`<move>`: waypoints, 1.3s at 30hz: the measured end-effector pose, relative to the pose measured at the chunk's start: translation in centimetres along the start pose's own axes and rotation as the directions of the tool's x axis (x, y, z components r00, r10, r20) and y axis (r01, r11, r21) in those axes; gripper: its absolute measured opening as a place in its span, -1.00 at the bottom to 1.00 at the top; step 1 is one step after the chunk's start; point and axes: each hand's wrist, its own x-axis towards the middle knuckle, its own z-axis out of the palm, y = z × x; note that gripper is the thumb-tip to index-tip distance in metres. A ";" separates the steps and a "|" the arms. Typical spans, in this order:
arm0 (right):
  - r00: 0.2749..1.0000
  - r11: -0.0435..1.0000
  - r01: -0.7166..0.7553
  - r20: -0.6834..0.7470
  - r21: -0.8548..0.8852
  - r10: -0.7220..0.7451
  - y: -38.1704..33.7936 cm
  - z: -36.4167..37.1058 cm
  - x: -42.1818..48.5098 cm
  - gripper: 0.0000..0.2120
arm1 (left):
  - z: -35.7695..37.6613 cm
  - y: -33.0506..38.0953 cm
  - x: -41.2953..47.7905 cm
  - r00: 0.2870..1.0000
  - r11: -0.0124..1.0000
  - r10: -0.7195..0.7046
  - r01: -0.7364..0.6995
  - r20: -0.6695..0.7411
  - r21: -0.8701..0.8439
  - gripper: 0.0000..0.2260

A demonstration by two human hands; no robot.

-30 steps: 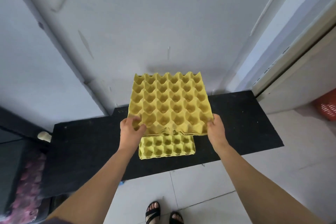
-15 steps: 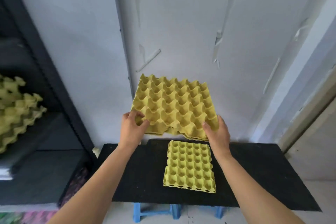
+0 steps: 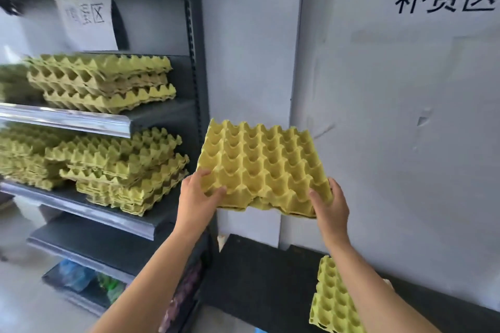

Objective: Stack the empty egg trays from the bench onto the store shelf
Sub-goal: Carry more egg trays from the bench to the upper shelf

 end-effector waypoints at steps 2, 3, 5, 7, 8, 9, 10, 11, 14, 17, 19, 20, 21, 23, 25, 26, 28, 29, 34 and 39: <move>1.000 0.998 0.026 0.013 0.049 -0.026 -2.2 3.3 -0.2 -0.58 | -3.3 -0.1 1.6 0.998 0.999 0.035 -0.035 -0.053 -0.005 -0.60; 0.999 0.997 0.047 0.015 0.067 -0.048 -3.4 5.1 -0.4 -0.54 | -5.1 -0.3 2.5 0.995 0.999 0.051 -0.051 -0.083 -0.004 -0.61; 0.996 0.991 0.089 0.011 0.102 -0.091 -5.7 8.8 -0.8 -0.52 | -8.6 -0.9 4.2 0.987 0.996 0.091 -0.090 -0.129 0.010 -0.63; 0.993 0.984 0.120 0.004 0.133 -0.121 -7.9 12.1 -1.2 -0.56 | -11.9 -1.6 6.0 0.980 0.992 0.126 -0.124 -0.151 0.022 -0.64; 0.990 0.979 0.141 -0.004 0.146 -0.142 -9.0 14.0 -1.5 -0.58 | -13.7 -2.0 6.9 0.977 0.990 0.140 -0.139 -0.161 0.022 -0.64; 0.987 0.974 0.160 -0.014 0.161 -0.160 -10.1 15.7 -1.7 -0.59 | -15.4 -2.4 7.9 0.974 0.988 0.151 -0.151 -0.168 0.012 -0.65; 0.983 0.967 0.182 -0.024 0.176 -0.180 -11.2 17.5 -2.0 -0.62 | -17.3 -2.8 8.9 0.970 0.986 0.166 -0.169 -0.176 -0.002 -0.67; 0.979 0.961 0.202 -0.030 0.190 -0.200 -12.2 19.1 -2.1 -0.64 | -19.0 -3.1 10.0 0.966 0.982 0.185 -0.190 -0.182 -0.008 -0.69; 0.966 0.945 0.253 0.000 0.207 -0.258 -14.9 23.3 -2.5 -0.51 | -23.6 -4.0 13.2 0.953 0.971 0.230 -0.237 -0.199 -0.014 -0.71; 0.941 0.926 0.309 0.071 0.218 -0.330 -17.6 26.6 -2.1 -0.38 | -27.7 -4.4 16.9 0.944 0.963 0.247 -0.264 -0.217 -0.053 -0.75; 0.911 0.906 0.367 0.115 0.210 -0.396 -19.2 28.8 -1.5 -0.35 | -30.0 -4.6 19.4 0.937 0.958 0.254 -0.278 -0.240 -0.068 -0.79; 0.899 0.898 0.391 0.124 0.200 -0.419 -19.9 30.0 -1.2 -0.31 | -31.1 -4.7 20.7 0.932 0.957 0.256 -0.282 -0.255 -0.072 -0.80; 0.893 0.893 0.410 0.116 0.184 -0.434 -20.7 31.2 -0.8 -0.26 | -32.0 -4.8 21.9 0.930 0.956 0.251 -0.281 -0.269 -0.079 -0.80; 0.890 0.884 0.435 0.063 0.171 -0.451 -22.2 33.6 0.0 -0.18 | -33.6 -4.8 24.2 0.932 0.959 0.228 -0.265 -0.281 -0.102 -0.76; 0.877 0.860 0.472 0.001 0.196 -0.481 -23.7 36.0 0.9 -0.18 | -34.8 -5.0 26.7 0.929 0.960 0.220 -0.260 -0.296 -0.102 -0.73; 0.869 0.848 0.487 -0.026 0.209 -0.493 -24.5 37.2 1.4 -0.19 | -35.3 -5.2 28.0 0.920 0.959 0.238 -0.273 -0.312 -0.075 -0.74; 0.864 0.832 0.499 -0.068 0.241 -0.498 -25.8 39.4 2.4 -0.24 | -36.0 -5.5 30.2 0.883 0.948 0.308 -0.316 -0.354 0.036 -0.77; 0.863 0.827 0.503 -0.089 0.252 -0.498 -26.3 40.6 2.9 -0.27 | -36.2 -5.7 31.1 0.864 0.939 0.342 -0.331 -0.369 0.094 -0.75; 0.838 0.806 0.544 -0.119 0.234 -0.532 -28.1 46.4 4.3 -0.34 | -36.1 -7.7 34.4 0.733 0.649 0.653 -0.414 -0.190 0.638 -0.51; 0.822 0.800 0.569 -0.159 0.190 -0.547 -29.9 51.4 5.5 -0.38 | -37.0 -9.7 37.9 0.701 0.437 0.713 -0.446 0.002 0.781 -0.45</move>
